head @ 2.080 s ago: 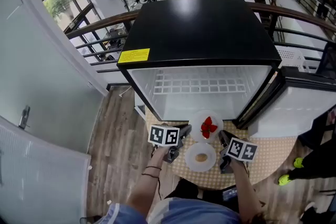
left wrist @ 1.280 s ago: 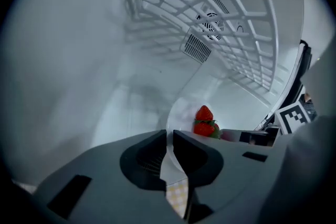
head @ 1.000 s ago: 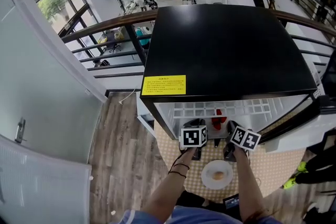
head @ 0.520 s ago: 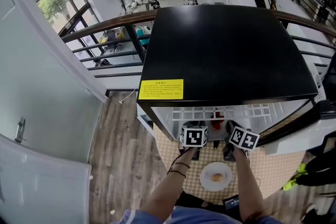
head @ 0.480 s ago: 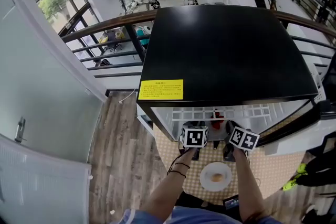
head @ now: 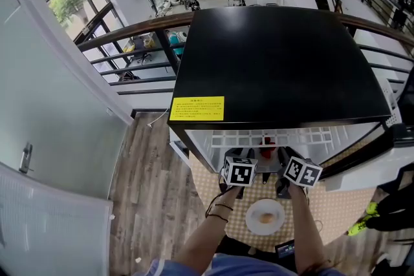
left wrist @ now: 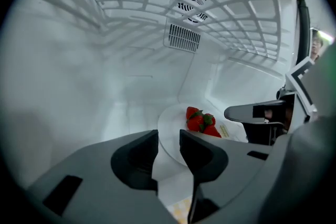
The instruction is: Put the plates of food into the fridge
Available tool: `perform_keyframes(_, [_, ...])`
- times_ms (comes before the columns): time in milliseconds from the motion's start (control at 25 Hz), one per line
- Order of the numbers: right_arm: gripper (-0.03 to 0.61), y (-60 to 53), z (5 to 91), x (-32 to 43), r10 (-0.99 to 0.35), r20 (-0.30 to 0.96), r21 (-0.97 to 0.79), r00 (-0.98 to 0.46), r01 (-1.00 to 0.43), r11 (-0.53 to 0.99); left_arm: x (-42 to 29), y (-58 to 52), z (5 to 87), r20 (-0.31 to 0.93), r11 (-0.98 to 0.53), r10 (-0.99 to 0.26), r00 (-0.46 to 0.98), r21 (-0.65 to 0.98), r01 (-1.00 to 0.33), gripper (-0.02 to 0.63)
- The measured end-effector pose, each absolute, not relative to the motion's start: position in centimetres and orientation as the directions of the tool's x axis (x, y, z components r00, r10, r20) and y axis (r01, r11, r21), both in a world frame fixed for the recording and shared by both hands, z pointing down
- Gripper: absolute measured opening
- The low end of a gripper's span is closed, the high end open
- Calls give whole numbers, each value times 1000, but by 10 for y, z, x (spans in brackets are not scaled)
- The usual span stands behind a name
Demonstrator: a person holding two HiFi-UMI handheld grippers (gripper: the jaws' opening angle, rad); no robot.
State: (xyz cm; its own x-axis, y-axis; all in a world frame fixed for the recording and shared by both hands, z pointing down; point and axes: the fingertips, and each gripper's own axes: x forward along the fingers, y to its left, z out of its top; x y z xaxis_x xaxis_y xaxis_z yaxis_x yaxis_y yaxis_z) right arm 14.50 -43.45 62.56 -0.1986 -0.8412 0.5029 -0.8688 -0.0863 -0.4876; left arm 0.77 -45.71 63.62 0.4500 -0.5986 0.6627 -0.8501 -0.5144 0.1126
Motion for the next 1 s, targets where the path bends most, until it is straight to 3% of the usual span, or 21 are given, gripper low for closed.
perform_keyframes(1000, [49, -290, 534, 64, -853, 337, -521, -398, -834, 183, -32, -287, 526, 407, -688, -579, 706, 222, -691, 114])
